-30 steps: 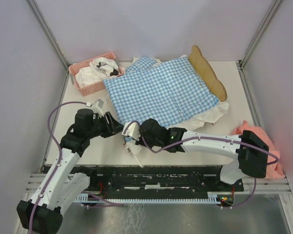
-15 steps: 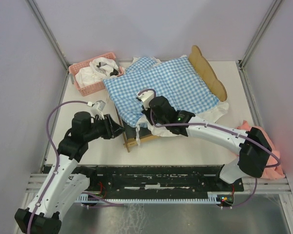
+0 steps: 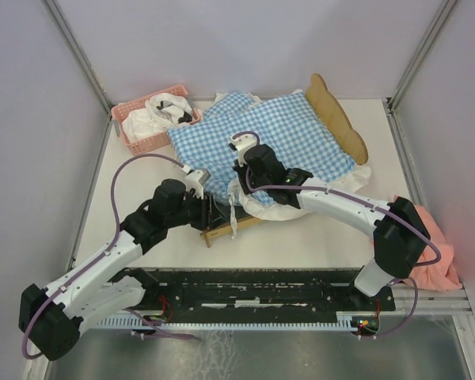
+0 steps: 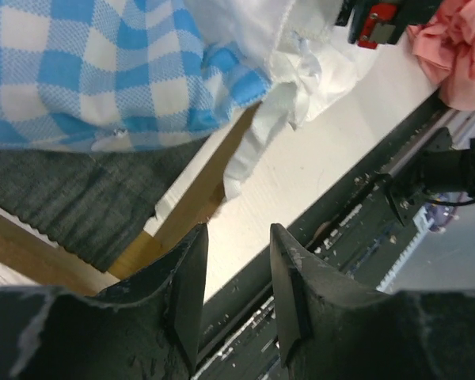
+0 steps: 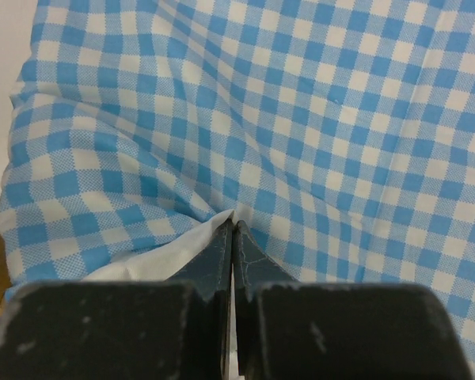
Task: Set up the pet bed
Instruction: Cross the ropes on the bed frame.
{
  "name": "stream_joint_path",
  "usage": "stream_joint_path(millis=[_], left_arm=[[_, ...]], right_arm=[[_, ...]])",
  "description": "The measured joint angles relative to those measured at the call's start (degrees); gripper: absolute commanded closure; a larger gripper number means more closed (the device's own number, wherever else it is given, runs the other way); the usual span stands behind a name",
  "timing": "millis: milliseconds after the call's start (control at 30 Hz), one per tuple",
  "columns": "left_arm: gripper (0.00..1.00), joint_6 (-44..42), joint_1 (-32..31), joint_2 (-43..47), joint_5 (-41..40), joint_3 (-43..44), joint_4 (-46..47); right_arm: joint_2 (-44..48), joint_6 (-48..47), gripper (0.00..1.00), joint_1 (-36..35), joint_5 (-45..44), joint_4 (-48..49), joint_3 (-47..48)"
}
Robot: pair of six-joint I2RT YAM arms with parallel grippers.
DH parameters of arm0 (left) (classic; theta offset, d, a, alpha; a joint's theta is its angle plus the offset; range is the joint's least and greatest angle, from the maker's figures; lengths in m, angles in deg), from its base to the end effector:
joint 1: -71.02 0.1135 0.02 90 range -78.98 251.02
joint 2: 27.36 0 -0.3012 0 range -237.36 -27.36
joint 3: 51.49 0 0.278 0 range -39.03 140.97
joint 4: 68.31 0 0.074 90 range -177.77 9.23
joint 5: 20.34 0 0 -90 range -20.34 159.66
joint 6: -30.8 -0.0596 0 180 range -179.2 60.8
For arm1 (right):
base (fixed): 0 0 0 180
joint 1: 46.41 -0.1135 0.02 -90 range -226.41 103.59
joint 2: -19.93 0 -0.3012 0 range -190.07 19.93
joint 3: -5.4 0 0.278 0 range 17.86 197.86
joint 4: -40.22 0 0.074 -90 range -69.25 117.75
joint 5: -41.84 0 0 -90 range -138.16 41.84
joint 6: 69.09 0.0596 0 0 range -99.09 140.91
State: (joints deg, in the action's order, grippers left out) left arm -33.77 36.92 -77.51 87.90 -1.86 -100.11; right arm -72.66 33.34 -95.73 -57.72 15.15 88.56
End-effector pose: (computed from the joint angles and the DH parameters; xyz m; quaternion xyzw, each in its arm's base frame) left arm 0.1679 -0.1362 0.2724 0.1416 0.8566 -0.3570 0.3445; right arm 0.2795 0.3100 0.2936 -0.2422 0.8489 0.1748 0.4361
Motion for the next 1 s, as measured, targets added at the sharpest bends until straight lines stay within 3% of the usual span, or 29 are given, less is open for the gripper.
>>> stream_joint_path(millis=[400,600,733,833,1000], left_arm=[[0.54,-1.20,-4.66,-10.36,-7.89,2.21,8.72],[0.82,-1.29,-4.66,-12.17,-9.14,2.21,11.78],[0.83,-1.36,-5.01,-11.37,-9.16,2.14,12.02],[0.97,-1.36,-5.05,-9.31,-9.18,2.05,11.26],[0.97,-1.33,-5.05,-6.32,-8.04,1.81,10.62]], right_arm=[[0.00,2.62,0.98,2.16,5.44,0.15,0.00],[0.07,2.80,0.98,2.99,6.10,0.50,-0.02],[0.09,2.93,0.98,3.54,6.19,1.25,-0.17],[0.09,3.23,0.98,4.02,6.21,1.62,-0.28],[0.09,3.89,0.98,4.72,6.51,1.99,-0.28]])
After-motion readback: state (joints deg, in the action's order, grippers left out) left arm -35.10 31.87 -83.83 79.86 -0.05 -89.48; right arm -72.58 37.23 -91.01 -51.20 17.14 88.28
